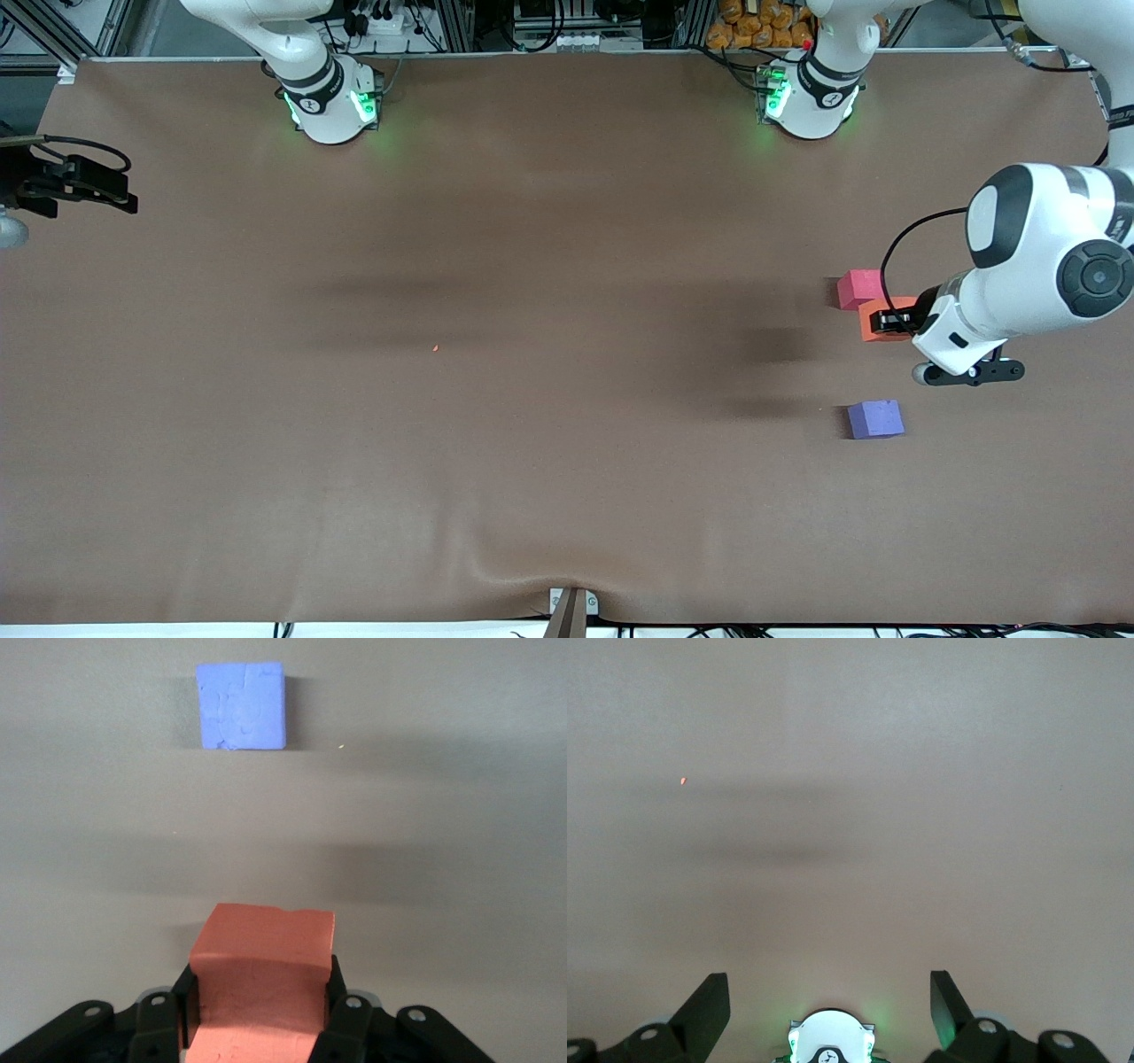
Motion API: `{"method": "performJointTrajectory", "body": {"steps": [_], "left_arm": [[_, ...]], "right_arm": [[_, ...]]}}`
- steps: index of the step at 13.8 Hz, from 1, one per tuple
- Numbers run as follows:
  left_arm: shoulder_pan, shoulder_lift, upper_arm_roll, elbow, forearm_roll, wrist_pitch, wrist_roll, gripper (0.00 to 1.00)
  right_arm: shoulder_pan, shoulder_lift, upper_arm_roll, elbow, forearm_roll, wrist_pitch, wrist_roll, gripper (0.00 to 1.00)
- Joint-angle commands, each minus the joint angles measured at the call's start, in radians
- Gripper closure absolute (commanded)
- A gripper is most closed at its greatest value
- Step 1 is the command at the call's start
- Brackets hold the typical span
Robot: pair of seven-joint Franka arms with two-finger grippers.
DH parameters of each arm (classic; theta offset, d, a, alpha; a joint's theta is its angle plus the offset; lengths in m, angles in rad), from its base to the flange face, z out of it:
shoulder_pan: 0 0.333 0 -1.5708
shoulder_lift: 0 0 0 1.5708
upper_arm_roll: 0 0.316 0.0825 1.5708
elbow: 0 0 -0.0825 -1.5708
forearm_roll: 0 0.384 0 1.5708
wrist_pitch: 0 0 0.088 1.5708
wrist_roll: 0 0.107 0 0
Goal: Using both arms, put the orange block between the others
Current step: 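Carry the orange cube with the left gripper toward the pink cube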
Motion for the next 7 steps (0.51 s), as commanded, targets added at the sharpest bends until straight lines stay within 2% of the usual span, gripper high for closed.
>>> {"method": "performJointTrajectory", "body": {"steps": [1,5,7], "left_arm": [[0.041,-0.041,-0.014,-0.155,-0.011,0.160,0.031,1.00],[0.044,0.023,-0.005,-0.169,-0.001,0.272,0.028,1.00],[0.078,0.057,-0.005,-0.172,0.038,0.313,0.019,1.00]], "right_arm": [[-0.015,0.006,0.015,0.017,-0.012,-0.013,0.009,0.00],[-0.007,0.007,0.015,0.021,-0.008,-0.012,0.015,0.00],[-0.011,0.007,0.015,0.020,-0.010,-0.010,0.013,0.00]]}}
